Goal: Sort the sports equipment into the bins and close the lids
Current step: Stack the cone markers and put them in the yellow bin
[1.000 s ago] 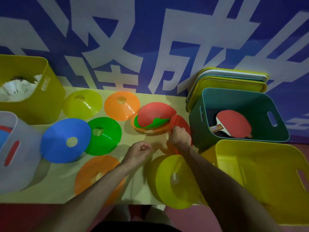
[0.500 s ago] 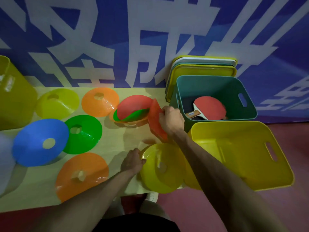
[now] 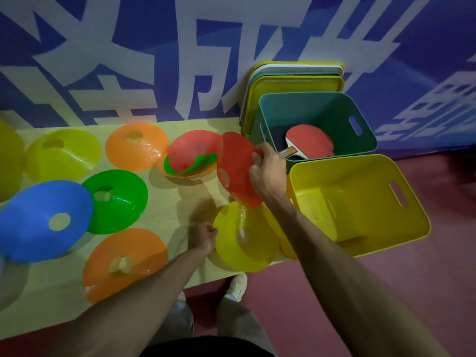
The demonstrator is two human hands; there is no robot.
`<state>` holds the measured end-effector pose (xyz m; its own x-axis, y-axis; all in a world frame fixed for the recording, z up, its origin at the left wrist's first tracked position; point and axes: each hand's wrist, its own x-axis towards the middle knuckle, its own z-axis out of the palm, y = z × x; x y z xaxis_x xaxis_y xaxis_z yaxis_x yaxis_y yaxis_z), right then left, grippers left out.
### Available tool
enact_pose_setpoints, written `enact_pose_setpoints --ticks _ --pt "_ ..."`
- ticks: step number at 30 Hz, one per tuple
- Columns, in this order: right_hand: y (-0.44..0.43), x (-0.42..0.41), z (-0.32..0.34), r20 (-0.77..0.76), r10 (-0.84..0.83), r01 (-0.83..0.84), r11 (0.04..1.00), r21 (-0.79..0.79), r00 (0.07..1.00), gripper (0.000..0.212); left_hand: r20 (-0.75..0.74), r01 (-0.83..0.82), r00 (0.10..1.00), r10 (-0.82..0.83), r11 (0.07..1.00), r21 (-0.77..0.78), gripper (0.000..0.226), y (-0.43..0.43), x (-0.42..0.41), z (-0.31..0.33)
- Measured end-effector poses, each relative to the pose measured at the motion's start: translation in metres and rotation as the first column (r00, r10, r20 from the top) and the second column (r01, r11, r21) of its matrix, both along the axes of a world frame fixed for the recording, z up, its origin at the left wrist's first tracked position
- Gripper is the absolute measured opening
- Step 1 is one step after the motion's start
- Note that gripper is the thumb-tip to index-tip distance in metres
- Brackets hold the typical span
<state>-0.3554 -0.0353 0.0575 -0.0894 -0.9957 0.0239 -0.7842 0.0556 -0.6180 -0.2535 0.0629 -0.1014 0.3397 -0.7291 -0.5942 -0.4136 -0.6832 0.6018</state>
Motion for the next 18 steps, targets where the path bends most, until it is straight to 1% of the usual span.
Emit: enact_pose_setpoints --ticks 3,6,7,9,11,14,18 --pt "0.001 0.004 0.004 0.066 0.042 -0.040 0.999 -0.035 0.997 0.014 -0.027 -0.090 0.996 0.087 0.990 -0.112 0.018 0.007 0.015 0.007" --pt "-0.004 0.011 0.011 0.147 0.066 -0.058 0.997 -0.060 0.987 0.015 -0.073 -0.217 0.976 0.205 0.944 -0.248 0.006 0.012 0.027 0.020" --pt "-0.006 0.013 0.015 0.176 0.081 -0.069 0.995 -0.072 0.981 0.016 -0.082 -0.257 0.966 0.244 0.924 -0.282 0.004 0.013 0.029 0.028" --pt "-0.010 0.014 0.023 0.241 0.116 -0.096 0.991 -0.094 0.964 0.017 -0.066 -0.338 0.939 0.337 0.875 -0.346 0.012 0.010 0.034 0.042" --pt "-0.017 0.009 0.032 0.311 0.133 -0.105 0.989 -0.108 0.941 0.018 -0.073 -0.433 0.892 0.446 0.798 -0.420 0.018 0.004 0.038 0.052" --pt "-0.030 -0.009 0.048 0.390 0.146 -0.098 0.985 -0.140 0.909 0.020 -0.114 -0.543 0.811 0.573 0.669 -0.508 0.018 -0.005 0.037 0.078" --pt "-0.048 -0.052 0.070 0.483 0.101 -0.041 0.990 -0.133 0.870 0.023 -0.161 -0.602 0.725 0.670 0.502 -0.621 0.021 -0.018 0.010 0.123"
